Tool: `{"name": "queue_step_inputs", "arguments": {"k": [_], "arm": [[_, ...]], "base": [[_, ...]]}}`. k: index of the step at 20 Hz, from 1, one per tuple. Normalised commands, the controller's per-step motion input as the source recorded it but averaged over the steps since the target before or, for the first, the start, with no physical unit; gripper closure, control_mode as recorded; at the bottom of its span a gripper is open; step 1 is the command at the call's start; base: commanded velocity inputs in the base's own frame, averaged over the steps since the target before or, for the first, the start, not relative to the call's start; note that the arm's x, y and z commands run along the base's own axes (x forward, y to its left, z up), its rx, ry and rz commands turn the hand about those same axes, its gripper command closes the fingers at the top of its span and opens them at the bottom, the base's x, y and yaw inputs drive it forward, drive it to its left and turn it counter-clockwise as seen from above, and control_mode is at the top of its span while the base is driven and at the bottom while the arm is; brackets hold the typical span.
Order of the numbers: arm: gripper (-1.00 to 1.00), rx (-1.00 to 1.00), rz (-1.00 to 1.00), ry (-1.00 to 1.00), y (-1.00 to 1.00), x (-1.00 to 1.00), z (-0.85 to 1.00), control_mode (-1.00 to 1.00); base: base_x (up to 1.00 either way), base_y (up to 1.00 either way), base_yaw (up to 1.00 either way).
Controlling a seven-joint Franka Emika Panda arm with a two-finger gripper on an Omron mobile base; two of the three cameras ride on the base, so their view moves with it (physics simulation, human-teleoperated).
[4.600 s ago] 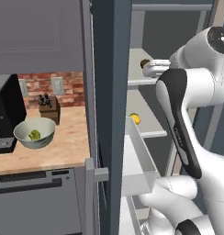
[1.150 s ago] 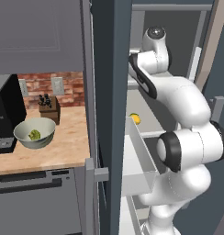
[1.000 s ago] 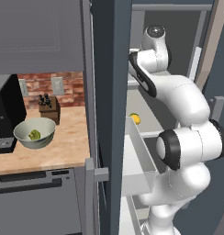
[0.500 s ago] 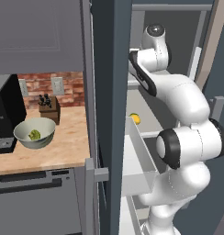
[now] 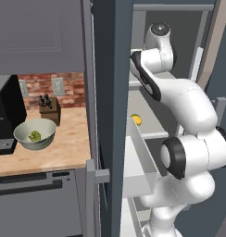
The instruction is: Take the broccoli, kiwi, and lemon from the freezer and place them in the bowl on the counter.
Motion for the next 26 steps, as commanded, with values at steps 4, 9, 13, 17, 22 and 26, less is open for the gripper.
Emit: {"name": "queue_step_inputs", "arguments": {"k": [4, 9, 13, 17, 22, 26], "arm": [[1.00, 0.00, 0.09, 0.00, 0.03, -0.89, 0.00, -1.00], [1.00, 0.00, 0.15, 0.00, 0.02, -1.00, 0.05, -1.00], [1.00, 0.00, 0.21, 0.00, 0.04, -0.97, 0.18, -1.00], [1.00, -0.01, 0.17, 0.00, 0.16, -0.98, 0.27, -1.00], [1.00, -0.01, 0.07, 0.00, 0.07, -1.00, 0.35, -1.00], [1.00, -0.01, 0.00, 0.02, 0.00, -1.00, 0.23, -1.00]], "base": [[0.00, 0.00, 0.00], [0.00, 0.00, 0.00], [0.00, 0.00, 0.00], [0.00, 0.00, 0.00], [0.00, 0.00, 0.00], [0.00, 0.00, 0.00]]}}
